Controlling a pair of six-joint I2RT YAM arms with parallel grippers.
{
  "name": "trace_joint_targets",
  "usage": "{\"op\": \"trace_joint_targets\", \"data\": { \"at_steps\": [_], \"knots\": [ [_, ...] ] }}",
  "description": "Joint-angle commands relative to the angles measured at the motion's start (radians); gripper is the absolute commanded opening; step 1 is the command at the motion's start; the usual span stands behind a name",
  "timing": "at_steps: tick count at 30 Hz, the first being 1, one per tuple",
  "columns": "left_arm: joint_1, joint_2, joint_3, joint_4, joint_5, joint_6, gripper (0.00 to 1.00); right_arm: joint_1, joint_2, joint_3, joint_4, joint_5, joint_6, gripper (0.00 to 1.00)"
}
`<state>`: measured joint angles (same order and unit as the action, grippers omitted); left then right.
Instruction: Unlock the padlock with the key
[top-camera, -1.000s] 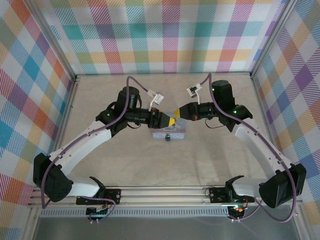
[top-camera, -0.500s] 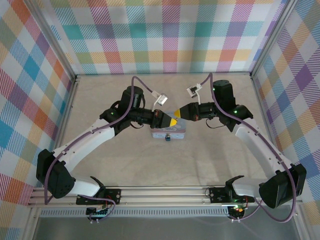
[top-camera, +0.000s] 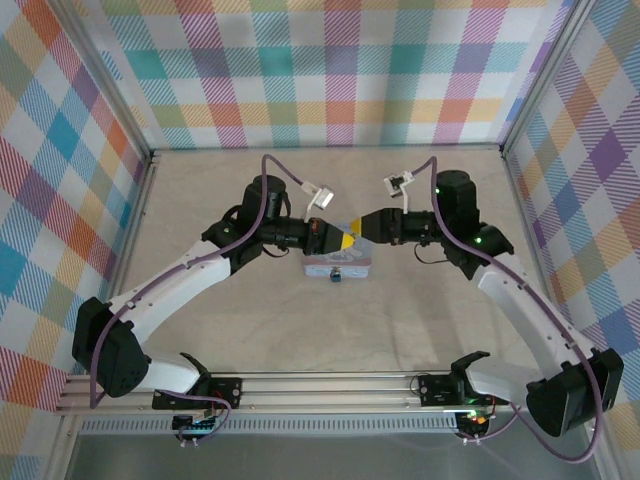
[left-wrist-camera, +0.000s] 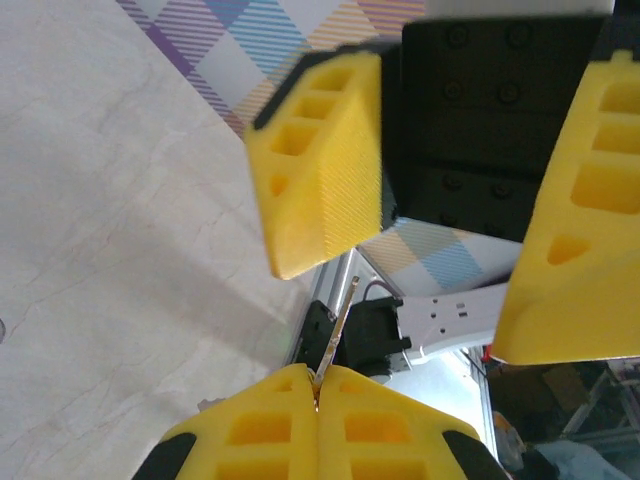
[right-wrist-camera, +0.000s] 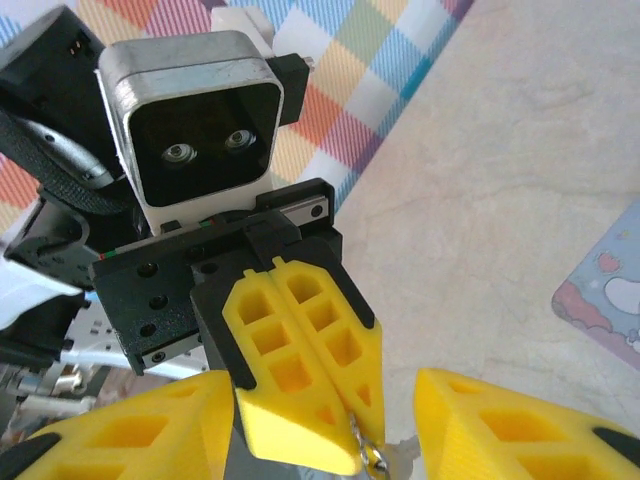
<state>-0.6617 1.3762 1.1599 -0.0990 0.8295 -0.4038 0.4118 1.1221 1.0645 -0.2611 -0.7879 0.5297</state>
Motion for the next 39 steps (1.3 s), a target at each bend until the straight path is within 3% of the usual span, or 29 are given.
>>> {"op": "trace_joint_targets", "data": {
  "at_steps": [1,5,14,23,39],
  "knots": [
    [-0.015,-0.042,-0.023,0.073,-0.046,-0.034,0.0,0.001,-0.062,-0.074,0.122,0.092,0.068,0.48],
    [-0.015,-0.044,-0.044,0.149,-0.075,-0.099,0.0,0.004,-0.116,-0.187,0.249,0.131,0.129,0.38],
    [-0.016,-0.033,-0.073,0.284,-0.048,-0.22,0.0,0.052,-0.134,-0.317,0.513,0.185,0.199,0.33],
    [-0.016,-0.043,-0.083,0.317,-0.045,-0.257,0.0,0.065,-0.138,-0.37,0.703,0.153,0.235,0.41],
    [-0.016,-0.049,-0.089,0.335,-0.043,-0.27,0.0,0.065,-0.191,-0.43,0.862,0.186,0.299,0.36]
  ]
}}
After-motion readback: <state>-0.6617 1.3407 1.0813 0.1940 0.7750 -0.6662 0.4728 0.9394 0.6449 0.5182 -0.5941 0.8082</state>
